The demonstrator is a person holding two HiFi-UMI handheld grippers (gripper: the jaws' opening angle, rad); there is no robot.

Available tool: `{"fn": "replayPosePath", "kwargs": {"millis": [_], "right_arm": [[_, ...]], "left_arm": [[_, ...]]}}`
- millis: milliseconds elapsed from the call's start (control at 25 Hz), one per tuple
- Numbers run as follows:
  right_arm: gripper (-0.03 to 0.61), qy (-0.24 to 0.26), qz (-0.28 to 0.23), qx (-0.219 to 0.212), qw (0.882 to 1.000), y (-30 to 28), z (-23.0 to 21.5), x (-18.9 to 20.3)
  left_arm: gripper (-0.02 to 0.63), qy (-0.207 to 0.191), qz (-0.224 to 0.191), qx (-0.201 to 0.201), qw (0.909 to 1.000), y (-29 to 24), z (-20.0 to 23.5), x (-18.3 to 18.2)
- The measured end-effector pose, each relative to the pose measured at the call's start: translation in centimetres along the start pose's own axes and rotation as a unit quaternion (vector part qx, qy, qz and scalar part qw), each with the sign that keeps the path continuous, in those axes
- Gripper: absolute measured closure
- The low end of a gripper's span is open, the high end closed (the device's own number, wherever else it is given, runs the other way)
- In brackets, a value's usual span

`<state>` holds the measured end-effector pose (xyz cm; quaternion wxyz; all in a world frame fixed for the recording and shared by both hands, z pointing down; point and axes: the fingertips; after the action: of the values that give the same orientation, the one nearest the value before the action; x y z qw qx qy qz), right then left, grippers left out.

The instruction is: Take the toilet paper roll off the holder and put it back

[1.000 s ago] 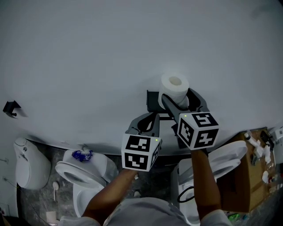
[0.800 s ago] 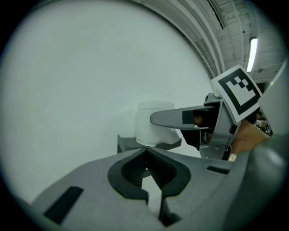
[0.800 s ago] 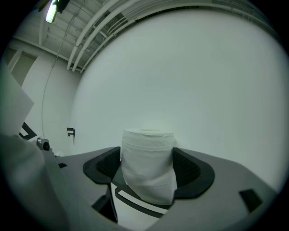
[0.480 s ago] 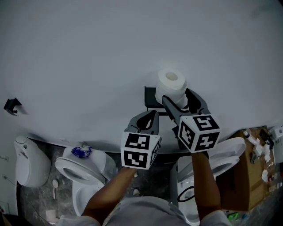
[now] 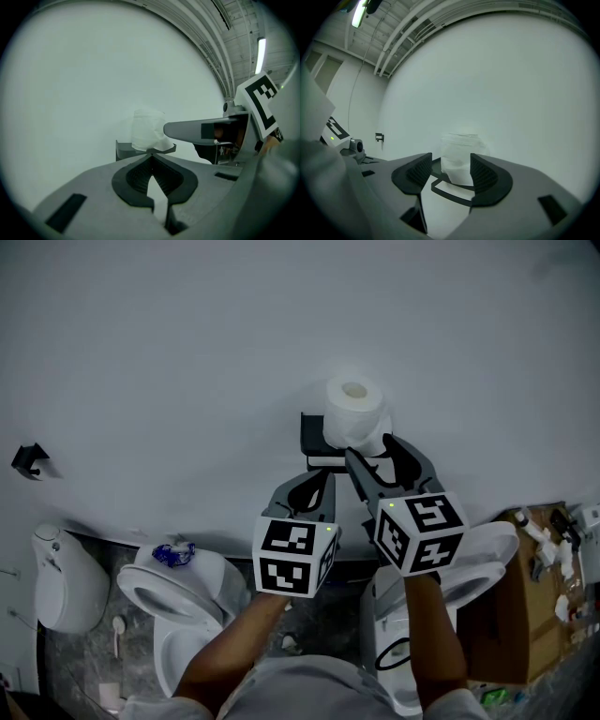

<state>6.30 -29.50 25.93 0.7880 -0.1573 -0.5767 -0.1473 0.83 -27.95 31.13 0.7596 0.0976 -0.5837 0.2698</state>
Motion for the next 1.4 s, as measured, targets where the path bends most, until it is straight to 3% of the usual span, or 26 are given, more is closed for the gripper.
{"fn": "replayPosePath", "kwargs": {"millis": [240, 480, 1040, 1400], "right_arm": [[0.442, 0.007, 0.0, -0.003, 1.0, 2.0, 1.1, 0.5], [0.489, 0.005, 0.005, -0.014, 1.0, 4.0, 2.5, 1.7], [0.575, -0.007, 0.018, -0.033, 0.999, 8.3, 4.2, 4.7], [0.575, -0.01, 0.019, -0.038, 0.999, 9.2, 4.7, 5.2]], "left_arm": [[0.611, 0.001, -0.008, -0.008, 0.9999, 1.3, -0.7, 0.1], [0.611, 0.001, -0.012, -0.01, 0.9999, 2.4, -1.8, 0.5], [0.611, 0.002, -0.007, -0.012, 0.9999, 3.8, -4.9, 3.1], [0.611, 0.005, -0.004, -0.014, 0.9999, 4.5, -5.5, 4.0]]}}
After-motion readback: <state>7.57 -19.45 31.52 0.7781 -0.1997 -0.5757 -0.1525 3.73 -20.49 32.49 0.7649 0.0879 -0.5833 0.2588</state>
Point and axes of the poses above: the fingertips, and each gripper's own axes: y backward along the fingers, z to its left, x out of its underside, and after that the axes turned 14 degrees about y, right-handed
